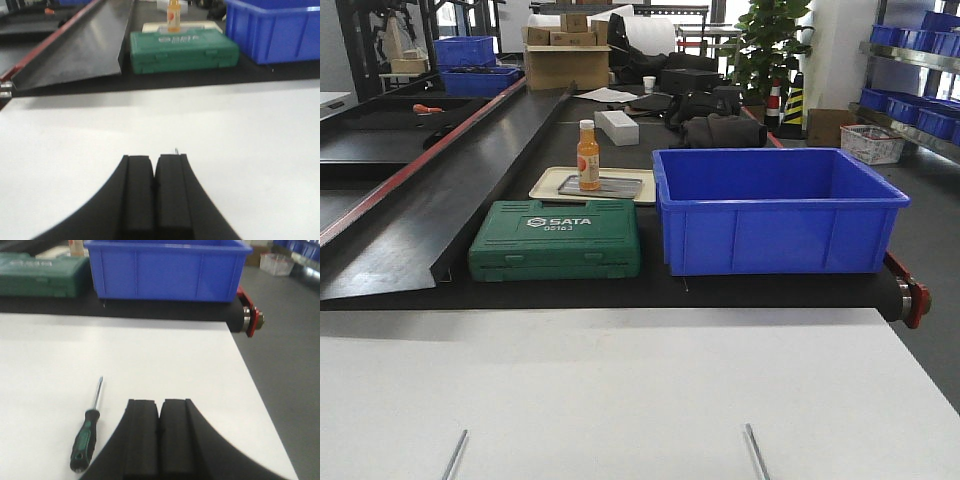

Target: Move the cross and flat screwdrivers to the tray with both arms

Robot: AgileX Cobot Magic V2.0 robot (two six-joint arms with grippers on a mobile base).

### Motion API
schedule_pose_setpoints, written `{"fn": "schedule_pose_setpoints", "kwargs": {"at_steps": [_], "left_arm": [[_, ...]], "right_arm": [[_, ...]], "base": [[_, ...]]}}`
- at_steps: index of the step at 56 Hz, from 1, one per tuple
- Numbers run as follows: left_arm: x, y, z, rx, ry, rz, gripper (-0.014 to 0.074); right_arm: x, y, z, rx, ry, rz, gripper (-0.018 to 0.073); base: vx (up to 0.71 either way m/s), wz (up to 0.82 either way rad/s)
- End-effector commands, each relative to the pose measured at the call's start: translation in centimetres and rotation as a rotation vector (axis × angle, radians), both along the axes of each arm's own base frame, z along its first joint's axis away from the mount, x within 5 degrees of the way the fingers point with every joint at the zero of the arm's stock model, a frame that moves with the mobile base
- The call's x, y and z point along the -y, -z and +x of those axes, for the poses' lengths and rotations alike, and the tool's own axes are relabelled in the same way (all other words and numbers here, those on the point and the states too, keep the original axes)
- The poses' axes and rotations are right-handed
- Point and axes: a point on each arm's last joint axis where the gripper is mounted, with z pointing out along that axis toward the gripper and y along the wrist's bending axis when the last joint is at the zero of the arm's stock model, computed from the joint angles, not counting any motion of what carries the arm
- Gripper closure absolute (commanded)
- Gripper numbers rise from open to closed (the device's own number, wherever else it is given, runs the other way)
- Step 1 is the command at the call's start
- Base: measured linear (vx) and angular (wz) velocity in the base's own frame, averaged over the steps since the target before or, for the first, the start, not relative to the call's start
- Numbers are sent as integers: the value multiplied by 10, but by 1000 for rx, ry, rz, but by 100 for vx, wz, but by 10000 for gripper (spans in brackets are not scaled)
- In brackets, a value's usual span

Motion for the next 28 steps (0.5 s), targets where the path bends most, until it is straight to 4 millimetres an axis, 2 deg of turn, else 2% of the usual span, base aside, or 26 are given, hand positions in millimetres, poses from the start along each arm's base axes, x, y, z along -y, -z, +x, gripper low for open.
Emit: {"fn": "schedule_pose_setpoints", "kwargs": {"at_steps": [1, 7, 15, 20, 28], "left_arm": [[1, -9, 12, 24, 1, -4, 549], [1, -1, 20, -38, 1, -1, 482], [2, 8, 29, -109, 1, 3, 339], [2, 14, 34, -156, 0, 4, 259], [2, 21, 40, -213, -14, -31, 199]], "right_arm": [[0, -10, 11, 26, -5, -7, 428], [0, -5, 17, -24, -5, -6, 300], [0, 3, 24, -79, -6, -9, 148], [-1, 10, 27, -107, -4, 5, 111], [-1, 19, 29, -170, 9, 56, 107]], "base": [[0, 0], [0, 0], [0, 0], [0, 0], [0, 0]]}}
